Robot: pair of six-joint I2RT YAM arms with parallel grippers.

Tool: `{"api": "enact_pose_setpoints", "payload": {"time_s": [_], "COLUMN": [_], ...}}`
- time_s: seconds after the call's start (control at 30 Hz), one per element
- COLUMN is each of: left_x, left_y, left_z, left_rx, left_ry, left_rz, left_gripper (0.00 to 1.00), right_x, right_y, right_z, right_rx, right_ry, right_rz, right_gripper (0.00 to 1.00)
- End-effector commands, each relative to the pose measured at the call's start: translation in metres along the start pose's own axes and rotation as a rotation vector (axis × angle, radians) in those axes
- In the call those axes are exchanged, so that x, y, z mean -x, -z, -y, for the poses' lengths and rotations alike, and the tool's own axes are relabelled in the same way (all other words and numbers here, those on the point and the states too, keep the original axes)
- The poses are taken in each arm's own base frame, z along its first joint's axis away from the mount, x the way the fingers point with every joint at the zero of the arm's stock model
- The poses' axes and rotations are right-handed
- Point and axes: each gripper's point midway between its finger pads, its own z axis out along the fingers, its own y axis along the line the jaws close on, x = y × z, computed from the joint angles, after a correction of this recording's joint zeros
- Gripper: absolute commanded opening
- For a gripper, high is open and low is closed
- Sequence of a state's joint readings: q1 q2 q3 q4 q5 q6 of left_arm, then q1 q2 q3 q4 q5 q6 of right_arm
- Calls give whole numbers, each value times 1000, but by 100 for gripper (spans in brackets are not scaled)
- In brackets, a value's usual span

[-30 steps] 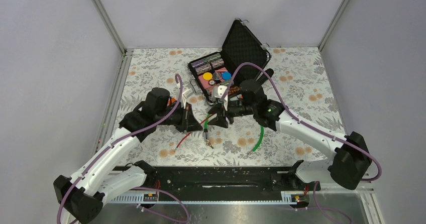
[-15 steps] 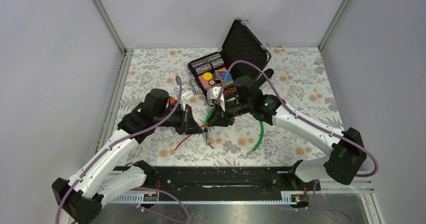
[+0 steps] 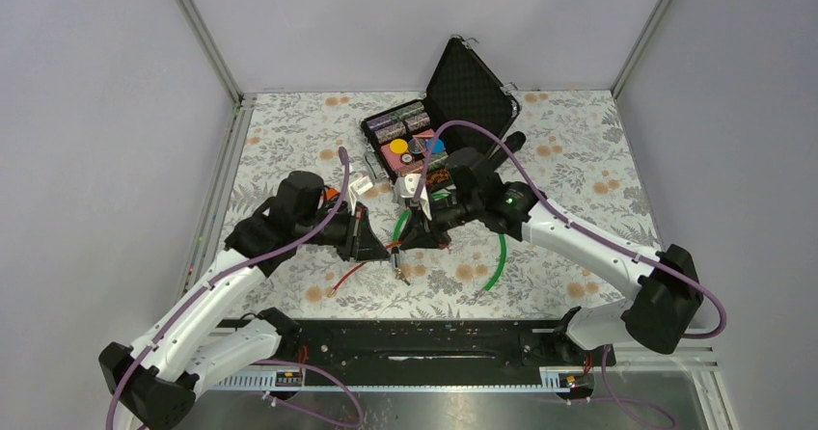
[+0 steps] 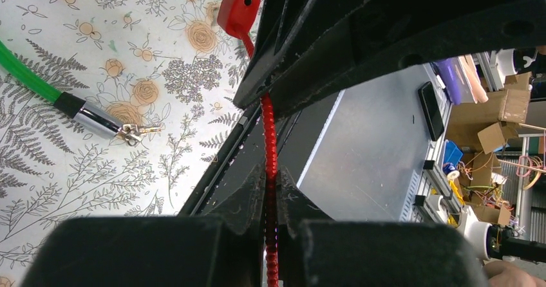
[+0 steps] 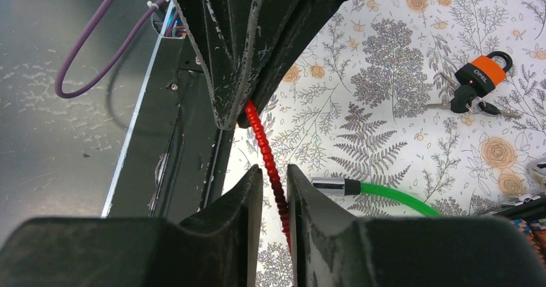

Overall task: Lock with the key
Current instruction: Pick up the lock from the center of the board.

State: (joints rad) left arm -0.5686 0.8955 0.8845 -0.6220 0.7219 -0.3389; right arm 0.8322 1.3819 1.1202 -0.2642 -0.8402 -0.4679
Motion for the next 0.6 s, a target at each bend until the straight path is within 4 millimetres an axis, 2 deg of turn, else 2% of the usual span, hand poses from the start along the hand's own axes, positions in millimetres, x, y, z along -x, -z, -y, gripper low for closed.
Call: {"api": "enact_pose_setpoints", "payload": {"time_s": [0.0,0.07,0.1,0.17,0.2,0.23,0.33,0.37,0.57], "left_x": [32,33,34,35,39,43,55,59,89], "left_y": [14,16,17,19,20,23,31,34,67], "left_z": [33,35,36,38,40,41,44,42,23], "left_rx": [-88,-93,-96,-96,-96,-88,-56,-36,187], "left_ry": [-129,-133,-137,-144,-153,-154,-154,-155,-161], "left_rz": [102,106,109,120,141,172,259,286,516], "left_gripper": [0,0,4,24,37,57,92,98,99], "right_x": [13,13,13,13,14,14,19,21,23], "right_y": [-3,-5,-5,-5,-4,-3,1,3,15], "right_z": [-6,-6,-6,-4,-2,-1,9,12,30], "right_rx": [31,30,26,9,-3,-19,-101,-128,-285], "right_ry": [30,32,35,40,43,45,56,64,61], "right_rz": [6,3,0,-3,-2,1,28,41,118], "right_gripper": [21,11,4,0,0,0,0,0,0]}}
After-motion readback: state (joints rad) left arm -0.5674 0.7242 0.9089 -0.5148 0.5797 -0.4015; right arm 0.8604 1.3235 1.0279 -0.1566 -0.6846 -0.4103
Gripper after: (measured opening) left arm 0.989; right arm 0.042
